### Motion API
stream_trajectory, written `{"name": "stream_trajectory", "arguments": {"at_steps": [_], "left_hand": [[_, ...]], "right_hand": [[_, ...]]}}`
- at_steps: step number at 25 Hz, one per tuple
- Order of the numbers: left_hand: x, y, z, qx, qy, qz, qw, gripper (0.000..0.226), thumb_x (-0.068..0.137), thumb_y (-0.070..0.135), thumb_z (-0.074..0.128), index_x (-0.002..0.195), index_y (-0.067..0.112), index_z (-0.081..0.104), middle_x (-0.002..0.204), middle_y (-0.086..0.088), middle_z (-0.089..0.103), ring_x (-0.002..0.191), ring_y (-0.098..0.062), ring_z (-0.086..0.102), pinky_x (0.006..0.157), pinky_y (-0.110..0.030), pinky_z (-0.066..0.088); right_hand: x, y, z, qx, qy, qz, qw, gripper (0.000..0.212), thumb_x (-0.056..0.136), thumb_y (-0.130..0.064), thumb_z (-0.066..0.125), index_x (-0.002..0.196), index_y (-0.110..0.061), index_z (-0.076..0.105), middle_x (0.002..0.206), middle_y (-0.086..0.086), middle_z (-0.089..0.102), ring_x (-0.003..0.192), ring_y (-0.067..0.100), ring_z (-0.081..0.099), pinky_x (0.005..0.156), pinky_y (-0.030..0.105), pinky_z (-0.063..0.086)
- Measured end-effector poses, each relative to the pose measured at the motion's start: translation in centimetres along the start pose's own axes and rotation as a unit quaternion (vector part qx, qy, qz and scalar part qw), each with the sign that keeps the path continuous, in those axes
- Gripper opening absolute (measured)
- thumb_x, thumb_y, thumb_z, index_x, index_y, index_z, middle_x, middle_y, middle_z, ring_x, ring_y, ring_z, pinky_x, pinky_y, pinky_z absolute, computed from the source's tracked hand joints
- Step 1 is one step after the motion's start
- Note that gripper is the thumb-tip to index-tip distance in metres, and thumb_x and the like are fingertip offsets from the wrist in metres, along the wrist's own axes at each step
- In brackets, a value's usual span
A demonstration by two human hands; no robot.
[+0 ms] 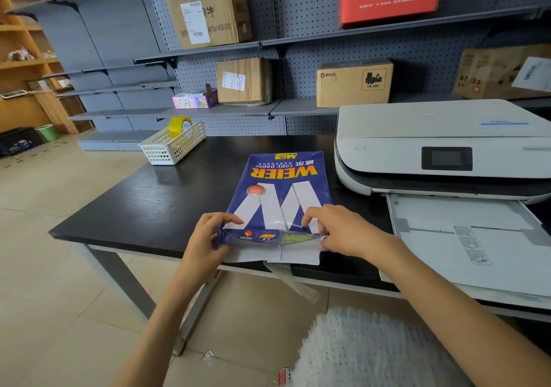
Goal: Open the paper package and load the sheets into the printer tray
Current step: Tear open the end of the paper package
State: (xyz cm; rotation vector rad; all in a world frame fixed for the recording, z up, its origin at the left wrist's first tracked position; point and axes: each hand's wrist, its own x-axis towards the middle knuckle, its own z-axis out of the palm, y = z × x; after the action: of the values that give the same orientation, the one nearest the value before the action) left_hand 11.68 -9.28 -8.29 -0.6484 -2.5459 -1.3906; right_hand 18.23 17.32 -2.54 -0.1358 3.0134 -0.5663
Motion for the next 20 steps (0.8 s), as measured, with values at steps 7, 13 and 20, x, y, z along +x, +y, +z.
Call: {"name": "stream_trajectory", "arguments": {"at_steps": [7,13,20], "left_hand": [[-1.1,-0.6,-1.6,0.029,-0.043,0.016,0.999,0.053,0.087,-0.019,0.052,0.112,0.027,0.059,0.123,0.016,0.043,0.123,0.012,0.041,0.078,-0.006,0.051],[-1.8,-1.3,-1.6,0.096,-0.007,0.052,0.994,0.057,0.081,-0.018,0.053,0.103,0.035,0.05,0.119,0.022,0.046,0.123,-0.009,0.047,0.084,-0.025,0.058],[-1.9,0.6,0.2,0.15,0.075,0.153,0.974,0.038,0.083,-0.008,0.064,0.077,0.029,0.061,0.114,0.013,0.056,0.111,-0.013,0.054,0.078,-0.039,0.055]], "right_hand": [[-1.0,0.7,-0.4,-0.005,-0.014,-0.014,1.0,0.051,0.088,0.0,0.064,0.127,-0.025,0.045,0.11,-0.001,0.039,0.106,0.02,0.042,0.078,0.032,0.044],[-2.0,1.3,0.0,-0.099,-0.004,-0.121,0.988,0.044,0.086,-0.008,0.065,0.116,-0.029,0.04,0.111,-0.006,0.043,0.101,0.018,0.039,0.074,0.031,0.037],[-1.9,0.1,0.7,-0.125,0.076,-0.205,0.968,0.065,0.077,0.019,0.053,0.108,-0.038,0.062,0.142,-0.012,0.04,0.129,0.013,0.035,0.086,0.026,0.029]]}}
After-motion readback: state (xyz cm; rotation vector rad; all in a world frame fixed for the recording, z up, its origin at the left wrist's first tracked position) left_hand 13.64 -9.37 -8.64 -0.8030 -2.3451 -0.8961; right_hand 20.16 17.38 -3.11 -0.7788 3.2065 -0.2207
